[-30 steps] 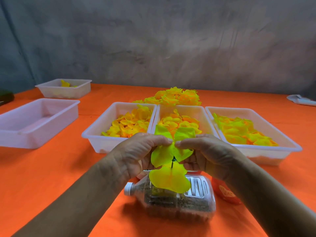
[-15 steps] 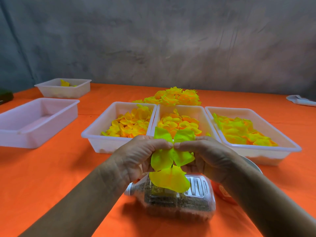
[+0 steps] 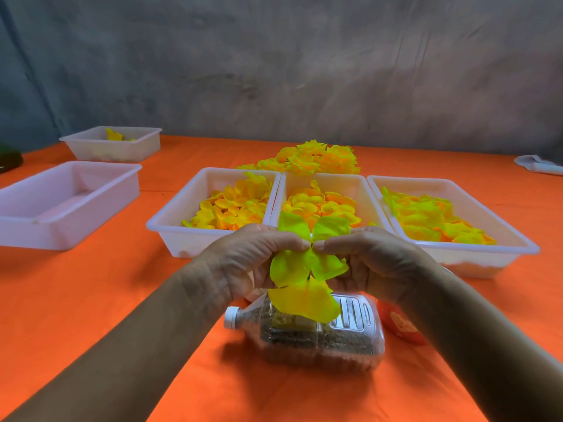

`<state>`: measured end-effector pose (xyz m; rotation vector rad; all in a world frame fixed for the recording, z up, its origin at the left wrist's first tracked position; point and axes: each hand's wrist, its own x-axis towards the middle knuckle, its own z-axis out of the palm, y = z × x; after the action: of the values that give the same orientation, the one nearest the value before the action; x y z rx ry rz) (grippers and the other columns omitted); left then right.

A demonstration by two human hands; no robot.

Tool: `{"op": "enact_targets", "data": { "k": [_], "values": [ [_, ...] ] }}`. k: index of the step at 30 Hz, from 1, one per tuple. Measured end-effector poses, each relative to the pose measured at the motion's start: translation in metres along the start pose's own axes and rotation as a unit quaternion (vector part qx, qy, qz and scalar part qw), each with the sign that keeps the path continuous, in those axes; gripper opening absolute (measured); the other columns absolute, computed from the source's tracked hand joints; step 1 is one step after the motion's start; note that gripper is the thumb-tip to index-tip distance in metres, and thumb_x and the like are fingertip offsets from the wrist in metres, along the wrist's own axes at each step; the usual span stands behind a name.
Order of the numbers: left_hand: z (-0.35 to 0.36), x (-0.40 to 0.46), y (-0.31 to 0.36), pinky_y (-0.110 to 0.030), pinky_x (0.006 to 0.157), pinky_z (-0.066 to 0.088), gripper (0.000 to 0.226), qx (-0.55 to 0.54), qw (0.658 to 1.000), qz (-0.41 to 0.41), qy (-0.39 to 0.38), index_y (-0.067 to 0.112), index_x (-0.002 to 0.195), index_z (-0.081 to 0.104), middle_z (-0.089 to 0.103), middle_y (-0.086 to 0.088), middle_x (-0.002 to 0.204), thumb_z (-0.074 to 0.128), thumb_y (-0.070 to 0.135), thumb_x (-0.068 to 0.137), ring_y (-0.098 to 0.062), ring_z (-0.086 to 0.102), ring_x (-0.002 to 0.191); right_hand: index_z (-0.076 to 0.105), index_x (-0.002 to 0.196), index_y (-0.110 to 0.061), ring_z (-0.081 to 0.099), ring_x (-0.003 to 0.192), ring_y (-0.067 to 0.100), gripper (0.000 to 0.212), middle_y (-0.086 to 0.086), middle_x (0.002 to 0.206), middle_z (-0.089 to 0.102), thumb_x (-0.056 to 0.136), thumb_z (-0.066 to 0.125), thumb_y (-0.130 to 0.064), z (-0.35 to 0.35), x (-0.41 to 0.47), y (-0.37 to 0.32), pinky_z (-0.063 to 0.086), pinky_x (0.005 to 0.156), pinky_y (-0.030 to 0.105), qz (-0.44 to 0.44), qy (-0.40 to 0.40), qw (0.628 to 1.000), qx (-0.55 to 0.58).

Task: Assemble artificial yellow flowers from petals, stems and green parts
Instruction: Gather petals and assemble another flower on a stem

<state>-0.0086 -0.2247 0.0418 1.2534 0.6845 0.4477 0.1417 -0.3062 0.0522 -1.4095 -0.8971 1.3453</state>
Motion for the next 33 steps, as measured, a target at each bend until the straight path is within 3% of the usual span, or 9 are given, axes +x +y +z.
{"op": "enact_targets", "data": {
  "k": [2, 4, 9, 12, 16, 22, 25, 28, 33],
  "values": [
    [0.001, 0.001, 0.000, -0.044, 0.081, 0.055, 0.037, 0.014, 0.999, -0.007, 0.030, -0.005, 0.110, 0.063, 0.068, -0.023, 0.102, 0.067, 0.006, 0.075, -0.030, 0.066, 0.088, 0.060, 0.084, -0.008, 0.062, 0.050, 0.015, 0.016, 0.005, 0.062, 0.066, 0.071, 0.069, -0.007, -0.001, 0.002, 0.000, 0.050, 0.049, 0.023, 0.005, 0.003, 1.000, -0.015],
    [0.002, 0.001, 0.001, -0.045, 0.086, 0.051, 0.034, 0.025, 0.999, -0.004, 0.043, 0.000, 0.104, 0.065, 0.067, -0.022, 0.100, 0.069, 0.009, 0.072, -0.030, 0.063, 0.087, 0.060, 0.086, -0.008, 0.063, 0.052, 0.015, 0.012, 0.005, 0.063, 0.066, 0.077, 0.067, -0.005, -0.003, 0.004, 0.000, 0.051, 0.054, 0.025, 0.008, 0.004, 1.000, -0.027],
    [0.000, 0.002, -0.002, -0.030, 0.062, 0.056, 0.020, 0.041, 0.999, 0.007, 0.035, 0.006, 0.097, 0.067, 0.072, -0.008, 0.077, 0.066, 0.003, 0.077, -0.018, 0.067, 0.065, 0.062, 0.078, -0.008, 0.064, 0.051, 0.015, 0.008, 0.005, 0.063, 0.068, 0.080, 0.064, -0.001, -0.004, 0.003, 0.001, 0.053, 0.055, 0.026, 0.011, -0.002, 0.998, -0.054],
    [-0.001, 0.002, -0.005, -0.029, 0.060, 0.055, 0.019, 0.065, 0.997, 0.010, 0.044, 0.010, 0.094, 0.065, 0.071, -0.008, 0.073, 0.068, 0.001, 0.077, -0.020, 0.066, 0.064, 0.062, 0.079, -0.007, 0.064, 0.051, 0.015, 0.008, 0.006, 0.063, 0.068, 0.080, 0.064, 0.001, -0.004, 0.003, 0.004, 0.054, 0.053, 0.026, 0.013, 0.004, 0.998, -0.060],
    [-0.002, 0.002, -0.005, -0.034, 0.069, 0.047, 0.021, 0.118, 0.991, 0.011, 0.064, 0.015, 0.088, 0.065, 0.065, -0.016, 0.086, 0.072, 0.000, 0.074, -0.027, 0.058, 0.072, 0.066, 0.080, -0.006, 0.066, 0.056, 0.018, 0.009, 0.009, 0.068, 0.070, 0.078, 0.065, 0.003, -0.005, 0.005, 0.003, 0.056, 0.057, 0.029, 0.013, 0.007, 0.998, -0.059],
    [-0.003, 0.003, -0.006, -0.015, 0.044, 0.042, 0.024, 0.193, 0.977, 0.035, 0.089, 0.022, 0.078, 0.066, 0.065, 0.005, 0.059, 0.078, 0.003, 0.069, -0.007, 0.058, 0.050, 0.070, 0.080, -0.007, 0.066, 0.056, 0.016, 0.012, 0.006, 0.067, 0.070, 0.077, 0.065, 0.004, -0.006, 0.008, 0.007, 0.055, 0.055, 0.025, 0.004, 0.008, 0.996, -0.086],
    [-0.003, 0.005, -0.009, -0.011, 0.042, 0.039, 0.020, 0.206, 0.972, 0.046, 0.108, 0.022, 0.073, 0.066, 0.064, 0.006, 0.063, 0.078, 0.006, 0.070, -0.001, 0.056, 0.050, 0.070, 0.088, -0.004, 0.065, 0.063, 0.019, 0.013, 0.008, 0.072, 0.069, 0.077, 0.066, 0.003, -0.006, 0.010, 0.011, 0.052, 0.067, 0.030, 0.000, 0.021, 0.994, -0.106],
    [-0.003, 0.005, -0.012, -0.010, 0.042, 0.037, 0.020, 0.207, 0.971, 0.044, 0.111, 0.020, 0.069, 0.066, 0.062, 0.011, 0.054, 0.077, 0.004, 0.070, 0.004, 0.053, 0.046, 0.070, 0.087, -0.004, 0.063, 0.057, 0.014, 0.012, 0.004, 0.066, 0.068, 0.077, 0.067, 0.002, -0.007, 0.012, 0.013, 0.051, 0.061, 0.025, 0.003, 0.019, 0.993, -0.113],
    [-0.001, 0.005, -0.015, -0.020, 0.055, 0.043, 0.021, 0.200, 0.973, 0.042, 0.111, 0.016, 0.068, 0.065, 0.065, -0.004, 0.070, 0.076, -0.002, 0.070, -0.012, 0.057, 0.064, 0.071, 0.082, -0.009, 0.060, 0.058, 0.014, 0.010, 0.004, 0.067, 0.067, 0.075, 0.070, -0.002, -0.009, 0.013, 0.016, 0.046, 0.058, 0.022, 0.003, 0.022, 0.990, -0.136]
  ]
}}
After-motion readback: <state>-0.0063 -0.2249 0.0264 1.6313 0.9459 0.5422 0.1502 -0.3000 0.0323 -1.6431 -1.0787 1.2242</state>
